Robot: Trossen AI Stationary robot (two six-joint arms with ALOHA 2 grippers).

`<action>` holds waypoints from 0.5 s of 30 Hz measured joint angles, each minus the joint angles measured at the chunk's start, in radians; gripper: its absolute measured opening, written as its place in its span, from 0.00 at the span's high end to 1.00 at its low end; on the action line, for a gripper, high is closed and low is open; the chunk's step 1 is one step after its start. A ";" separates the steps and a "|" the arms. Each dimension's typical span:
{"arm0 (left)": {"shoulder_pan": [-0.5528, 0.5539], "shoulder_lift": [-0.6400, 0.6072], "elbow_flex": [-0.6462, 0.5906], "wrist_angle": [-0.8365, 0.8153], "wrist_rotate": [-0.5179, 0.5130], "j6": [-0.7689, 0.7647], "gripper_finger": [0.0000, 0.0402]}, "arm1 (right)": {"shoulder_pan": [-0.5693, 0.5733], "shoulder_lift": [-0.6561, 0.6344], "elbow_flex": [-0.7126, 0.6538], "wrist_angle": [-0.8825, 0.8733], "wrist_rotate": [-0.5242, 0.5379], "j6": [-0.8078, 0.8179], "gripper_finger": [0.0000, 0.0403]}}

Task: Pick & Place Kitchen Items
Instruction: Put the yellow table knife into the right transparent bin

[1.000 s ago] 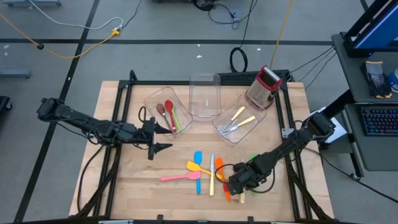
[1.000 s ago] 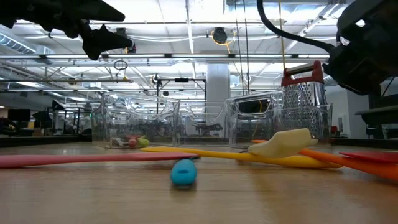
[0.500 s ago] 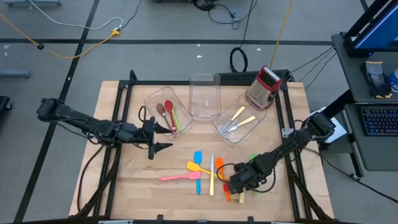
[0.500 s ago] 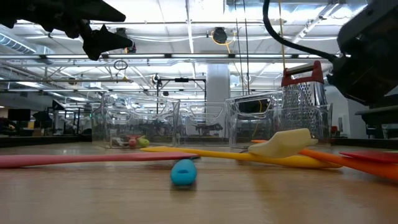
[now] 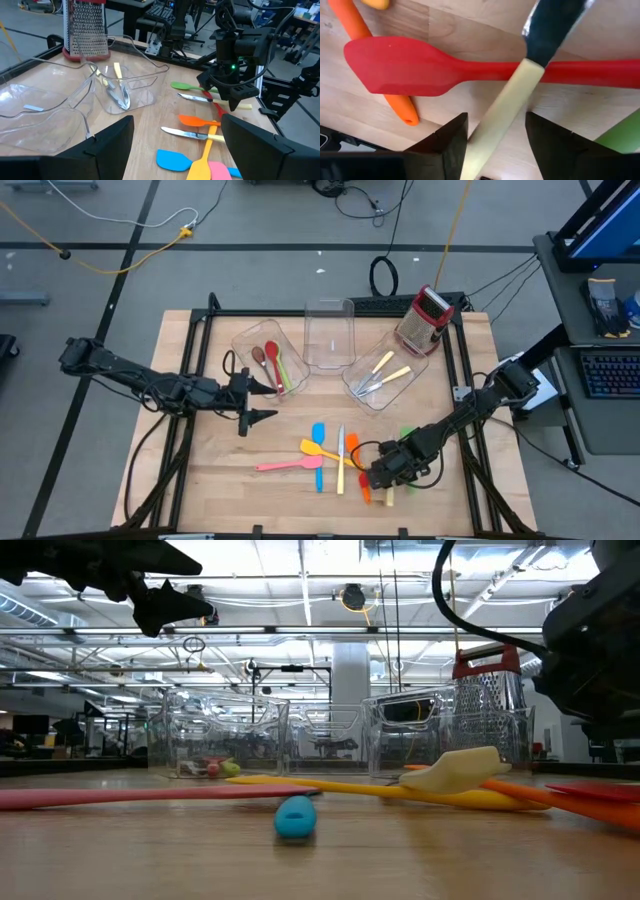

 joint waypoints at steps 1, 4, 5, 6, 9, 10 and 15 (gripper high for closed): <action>0.000 0.000 0.000 0.000 0.000 0.000 0.24 | 0.000 0.000 0.000 -0.001 0.002 0.001 0.55; 0.000 0.000 0.000 0.000 0.000 0.001 0.24 | 0.000 0.000 0.000 -0.001 0.020 0.013 0.62; 0.000 0.000 0.000 0.000 0.000 0.001 0.24 | 0.000 0.000 0.000 0.001 0.022 0.020 0.64; 0.000 0.000 0.000 0.000 0.000 0.001 0.24 | 0.000 0.000 0.000 0.002 0.023 0.023 0.67; 0.000 0.000 0.000 0.000 0.000 0.001 0.24 | 0.000 0.000 0.000 0.009 0.024 0.023 0.74; 0.000 0.000 0.000 0.000 0.000 0.001 0.24 | 0.000 0.000 0.000 0.008 0.024 0.024 0.76; 0.000 0.000 0.000 0.000 0.000 0.001 0.24 | 0.000 0.000 -0.001 0.037 0.019 0.022 0.86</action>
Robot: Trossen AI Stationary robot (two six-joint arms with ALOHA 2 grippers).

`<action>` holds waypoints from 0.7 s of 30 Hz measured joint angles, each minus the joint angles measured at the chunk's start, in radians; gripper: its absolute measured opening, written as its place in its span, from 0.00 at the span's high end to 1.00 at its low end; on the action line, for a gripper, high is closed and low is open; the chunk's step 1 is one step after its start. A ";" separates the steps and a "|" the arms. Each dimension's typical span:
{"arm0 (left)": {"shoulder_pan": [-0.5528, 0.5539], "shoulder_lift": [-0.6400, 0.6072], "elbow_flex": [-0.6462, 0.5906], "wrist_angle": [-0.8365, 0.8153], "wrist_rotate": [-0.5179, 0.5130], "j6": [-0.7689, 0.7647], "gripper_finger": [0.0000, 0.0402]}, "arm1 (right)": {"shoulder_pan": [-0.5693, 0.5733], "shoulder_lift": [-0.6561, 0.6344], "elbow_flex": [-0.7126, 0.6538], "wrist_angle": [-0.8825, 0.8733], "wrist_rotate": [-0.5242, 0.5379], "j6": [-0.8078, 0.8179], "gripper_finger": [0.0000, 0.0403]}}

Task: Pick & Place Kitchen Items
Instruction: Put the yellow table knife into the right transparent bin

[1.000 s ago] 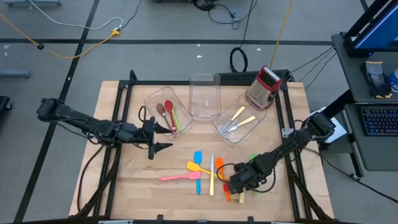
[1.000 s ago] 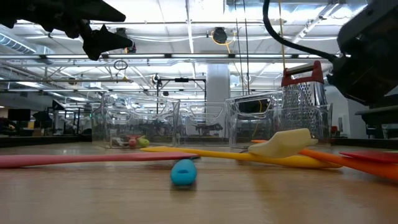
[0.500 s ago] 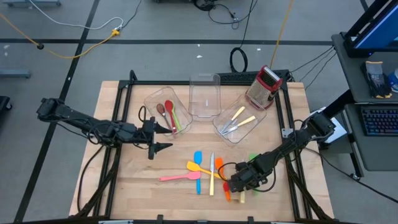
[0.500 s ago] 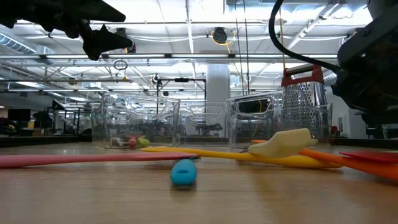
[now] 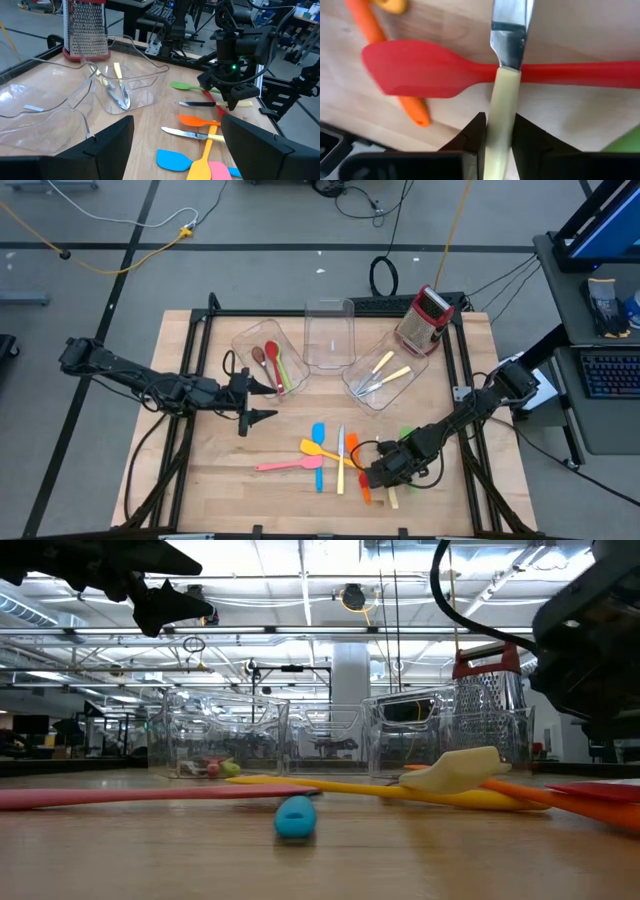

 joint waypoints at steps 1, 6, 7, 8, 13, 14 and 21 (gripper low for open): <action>0.000 0.000 0.000 0.000 0.000 0.000 0.24 | 0.000 0.000 0.000 0.009 0.000 0.000 0.86; 0.000 0.000 0.000 0.000 0.000 0.000 0.24 | 0.000 -0.012 0.000 0.031 -0.030 0.001 0.86; 0.000 0.000 0.000 0.000 0.000 0.001 0.24 | 0.001 -0.019 0.000 0.031 -0.030 0.004 0.86; 0.000 0.000 0.000 0.000 0.000 0.003 0.24 | 0.002 -0.027 0.000 0.026 -0.030 0.012 0.86; 0.000 0.000 0.000 0.000 0.000 0.010 0.24 | 0.018 -0.098 0.000 -0.051 -0.025 0.027 0.86; 0.000 0.000 0.000 0.000 0.000 0.013 0.24 | 0.022 -0.115 0.000 -0.068 -0.021 0.028 0.86; 0.000 0.000 0.000 0.000 0.000 0.017 0.24 | 0.040 -0.237 0.000 -0.105 0.008 0.020 0.86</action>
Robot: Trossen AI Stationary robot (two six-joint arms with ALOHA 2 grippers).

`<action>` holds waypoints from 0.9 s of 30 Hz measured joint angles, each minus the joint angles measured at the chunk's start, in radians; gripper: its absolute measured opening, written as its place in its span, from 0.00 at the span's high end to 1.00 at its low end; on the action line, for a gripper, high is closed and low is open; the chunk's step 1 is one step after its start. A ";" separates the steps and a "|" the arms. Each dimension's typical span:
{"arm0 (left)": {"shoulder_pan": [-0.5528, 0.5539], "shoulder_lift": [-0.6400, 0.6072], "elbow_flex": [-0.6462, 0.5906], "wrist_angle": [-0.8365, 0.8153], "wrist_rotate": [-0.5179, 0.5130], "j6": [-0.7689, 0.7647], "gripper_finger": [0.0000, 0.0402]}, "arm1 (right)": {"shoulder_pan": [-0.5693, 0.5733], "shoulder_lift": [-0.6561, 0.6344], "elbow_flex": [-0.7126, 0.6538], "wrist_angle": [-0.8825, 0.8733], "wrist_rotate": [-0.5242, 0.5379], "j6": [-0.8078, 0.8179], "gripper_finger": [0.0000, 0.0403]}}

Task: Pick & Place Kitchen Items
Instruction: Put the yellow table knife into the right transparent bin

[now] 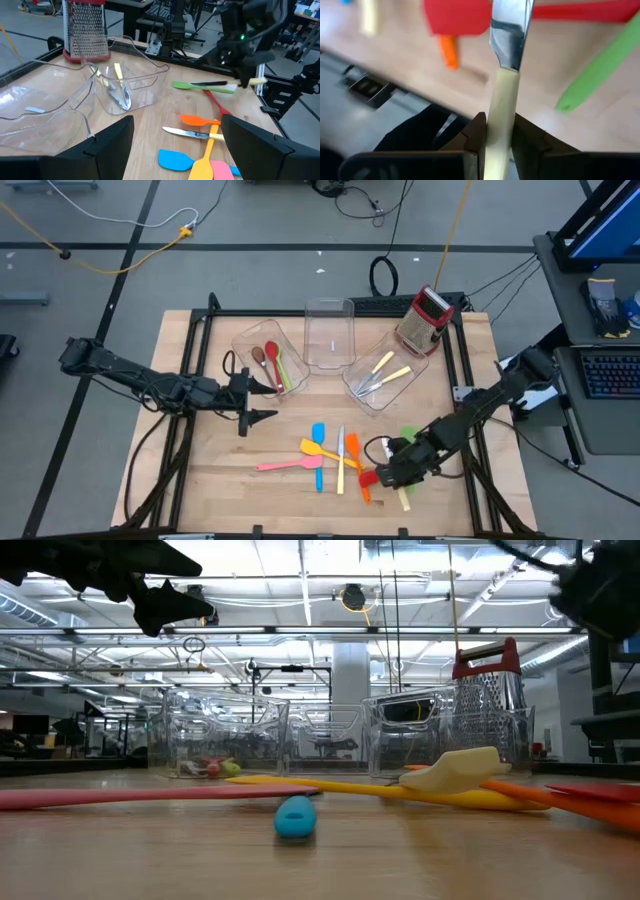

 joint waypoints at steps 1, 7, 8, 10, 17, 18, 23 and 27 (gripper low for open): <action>0.000 0.000 0.000 0.000 0.000 0.000 0.24 | 0.001 -0.016 0.001 -0.001 0.004 -0.007 0.86; 0.000 0.000 0.000 0.000 0.000 -0.007 0.24 | 0.001 -0.092 0.001 -0.027 0.073 -0.088 0.86; 0.000 0.000 0.000 0.000 0.000 -0.013 0.24 | -0.003 -0.102 0.001 -0.026 0.084 -0.106 0.86; 0.000 0.000 0.000 0.000 0.000 -0.022 0.24 | -0.009 -0.121 0.001 -0.022 0.110 -0.140 0.86; 0.000 0.000 0.000 0.001 0.000 -0.048 0.24 | -0.044 -0.164 0.001 -0.016 0.157 -0.289 0.86; 0.000 0.000 0.000 0.001 0.000 -0.054 0.24 | -0.051 -0.168 0.001 -0.015 0.158 -0.313 0.86; 0.000 0.000 0.000 0.001 0.000 -0.073 0.24 | -0.093 -0.188 0.001 -0.015 0.158 -0.444 0.86; 0.000 0.000 0.000 0.001 0.000 -0.081 0.24 | -0.139 -0.211 0.001 -0.015 0.160 -0.558 0.86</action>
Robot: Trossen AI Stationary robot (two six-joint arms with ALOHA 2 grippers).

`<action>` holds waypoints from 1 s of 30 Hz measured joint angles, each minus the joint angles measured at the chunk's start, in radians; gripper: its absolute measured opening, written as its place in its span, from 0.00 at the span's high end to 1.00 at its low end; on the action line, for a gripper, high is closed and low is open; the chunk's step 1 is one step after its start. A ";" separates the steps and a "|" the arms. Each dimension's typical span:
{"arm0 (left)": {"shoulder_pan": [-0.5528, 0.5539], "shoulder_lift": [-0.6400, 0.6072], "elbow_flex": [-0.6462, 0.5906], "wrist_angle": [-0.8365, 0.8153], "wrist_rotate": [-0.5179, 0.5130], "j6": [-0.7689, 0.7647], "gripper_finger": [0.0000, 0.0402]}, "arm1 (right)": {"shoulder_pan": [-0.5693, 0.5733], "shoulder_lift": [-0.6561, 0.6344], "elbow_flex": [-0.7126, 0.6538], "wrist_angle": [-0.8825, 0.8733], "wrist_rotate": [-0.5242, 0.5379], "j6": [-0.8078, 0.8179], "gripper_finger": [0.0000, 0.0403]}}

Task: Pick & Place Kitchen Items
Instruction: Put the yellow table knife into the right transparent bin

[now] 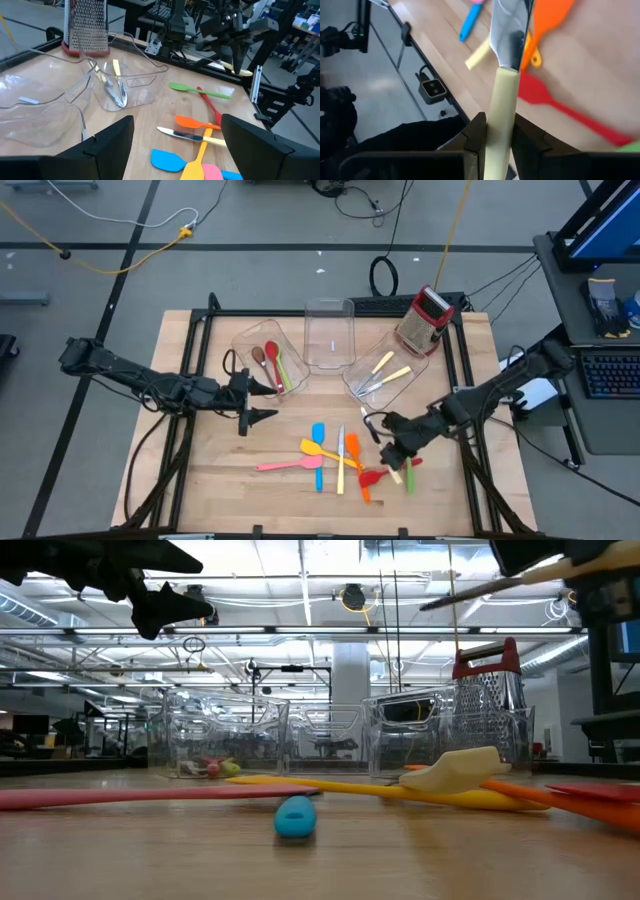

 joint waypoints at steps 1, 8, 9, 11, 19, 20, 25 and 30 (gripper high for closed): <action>0.000 0.000 0.000 0.000 0.000 -0.002 0.24 | -0.011 -0.006 0.000 -0.001 0.000 -0.026 0.86; 0.000 0.000 0.000 0.000 0.000 -0.031 0.24 | -0.100 -0.063 0.000 -0.001 0.023 -0.228 0.86; 0.000 0.000 0.000 -0.001 0.000 -0.042 0.24 | -0.113 -0.072 0.000 -0.001 0.024 -0.257 0.86; 0.000 0.000 0.000 -0.001 0.000 -0.069 0.24 | -0.144 -0.093 0.000 -0.003 0.023 -0.315 0.86; 0.000 0.000 0.000 -0.001 0.000 -0.117 0.24 | -0.285 -0.183 0.000 -0.087 0.022 -0.549 0.86; 0.000 0.000 0.000 -0.001 0.000 -0.107 0.24 | -0.303 -0.194 0.000 -0.105 0.022 -0.579 0.86; 0.000 0.000 0.000 -0.001 0.000 -0.094 0.24 | -0.402 -0.234 0.000 -0.201 0.025 -0.731 0.86; 0.000 0.000 0.000 -0.001 0.000 -0.095 0.24 | -0.493 -0.248 0.000 -0.265 0.091 -0.926 0.86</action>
